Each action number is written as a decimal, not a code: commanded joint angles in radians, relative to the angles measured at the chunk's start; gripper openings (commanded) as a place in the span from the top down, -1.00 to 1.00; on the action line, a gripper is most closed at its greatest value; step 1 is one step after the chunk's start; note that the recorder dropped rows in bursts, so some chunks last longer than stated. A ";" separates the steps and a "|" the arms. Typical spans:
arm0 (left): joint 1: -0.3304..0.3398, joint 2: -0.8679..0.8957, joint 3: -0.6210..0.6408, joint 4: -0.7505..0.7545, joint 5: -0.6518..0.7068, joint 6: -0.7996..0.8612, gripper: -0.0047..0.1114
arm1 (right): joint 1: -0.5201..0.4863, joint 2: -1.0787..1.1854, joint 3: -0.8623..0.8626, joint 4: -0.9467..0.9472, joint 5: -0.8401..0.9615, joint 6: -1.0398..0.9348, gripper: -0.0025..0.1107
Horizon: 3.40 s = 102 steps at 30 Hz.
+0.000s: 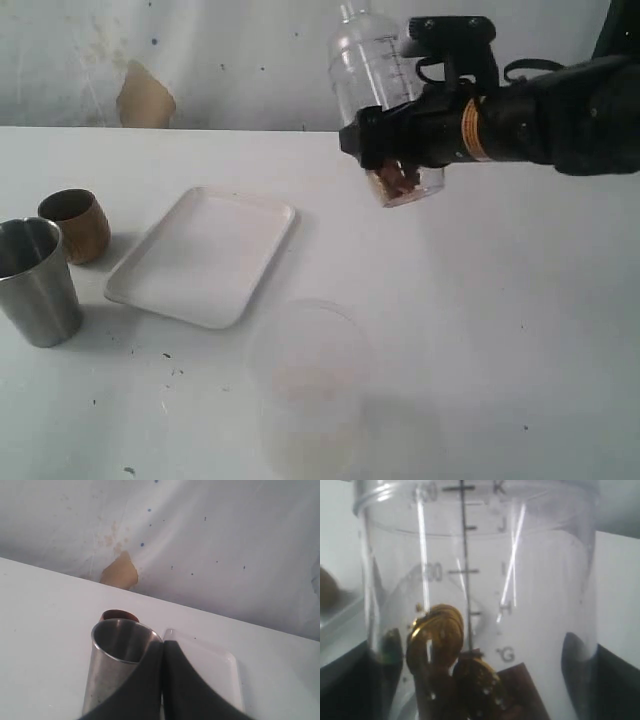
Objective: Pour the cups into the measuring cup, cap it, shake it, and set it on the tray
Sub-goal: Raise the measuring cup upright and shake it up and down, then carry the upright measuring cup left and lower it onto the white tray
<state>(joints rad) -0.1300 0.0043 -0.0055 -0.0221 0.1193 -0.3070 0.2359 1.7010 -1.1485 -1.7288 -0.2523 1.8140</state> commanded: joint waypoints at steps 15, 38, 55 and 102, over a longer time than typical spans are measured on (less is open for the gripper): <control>0.000 -0.004 0.006 -0.007 -0.013 0.001 0.92 | -0.045 0.178 0.131 1.326 -0.803 -1.056 0.96; 0.000 -0.004 0.006 -0.007 -0.013 0.001 0.92 | -0.036 0.420 0.235 1.201 -0.969 -1.428 0.96; 0.000 -0.004 0.006 -0.007 -0.013 0.001 0.92 | 0.034 0.552 0.019 1.175 -0.969 -1.472 0.96; 0.000 -0.004 0.006 -0.007 -0.013 0.001 0.92 | 0.172 0.871 -0.420 1.015 -0.622 -1.350 0.96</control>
<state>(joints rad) -0.1300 0.0043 -0.0055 -0.0221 0.1193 -0.3070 0.4063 2.5590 -1.5821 -0.6591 -1.0065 0.4265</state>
